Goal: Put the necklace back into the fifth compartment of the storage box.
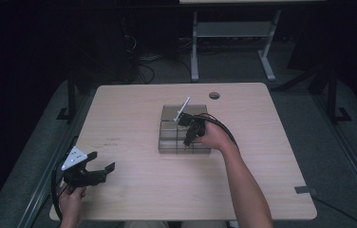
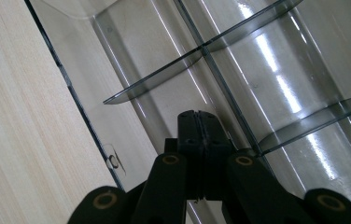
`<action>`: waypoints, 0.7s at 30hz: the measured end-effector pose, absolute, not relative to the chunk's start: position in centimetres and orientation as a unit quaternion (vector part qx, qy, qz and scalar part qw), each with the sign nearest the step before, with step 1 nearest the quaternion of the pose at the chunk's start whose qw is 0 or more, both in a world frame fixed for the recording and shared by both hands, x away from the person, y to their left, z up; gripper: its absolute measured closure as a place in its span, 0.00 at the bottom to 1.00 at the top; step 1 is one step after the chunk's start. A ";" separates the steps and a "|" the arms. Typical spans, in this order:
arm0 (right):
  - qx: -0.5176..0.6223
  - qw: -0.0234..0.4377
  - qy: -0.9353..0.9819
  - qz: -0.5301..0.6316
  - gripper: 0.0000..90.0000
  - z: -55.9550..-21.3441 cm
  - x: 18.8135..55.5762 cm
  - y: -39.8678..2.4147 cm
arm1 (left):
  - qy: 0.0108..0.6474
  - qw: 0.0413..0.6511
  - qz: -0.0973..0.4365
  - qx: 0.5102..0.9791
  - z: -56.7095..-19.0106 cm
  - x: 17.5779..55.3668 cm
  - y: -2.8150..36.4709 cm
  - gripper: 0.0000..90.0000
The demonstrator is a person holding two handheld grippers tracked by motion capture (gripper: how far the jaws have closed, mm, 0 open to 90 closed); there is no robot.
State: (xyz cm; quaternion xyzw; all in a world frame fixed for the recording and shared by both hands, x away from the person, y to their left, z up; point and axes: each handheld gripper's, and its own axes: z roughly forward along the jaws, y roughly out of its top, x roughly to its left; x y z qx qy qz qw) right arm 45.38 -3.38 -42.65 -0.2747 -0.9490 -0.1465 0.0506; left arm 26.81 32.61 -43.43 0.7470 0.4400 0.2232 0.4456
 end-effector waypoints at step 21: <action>-0.272 0.036 -0.948 -0.162 0.90 -41.5 44.9 -4.0 | 0.437 0.445 0.215 0.752 -43.6 26.9 32.5 0.15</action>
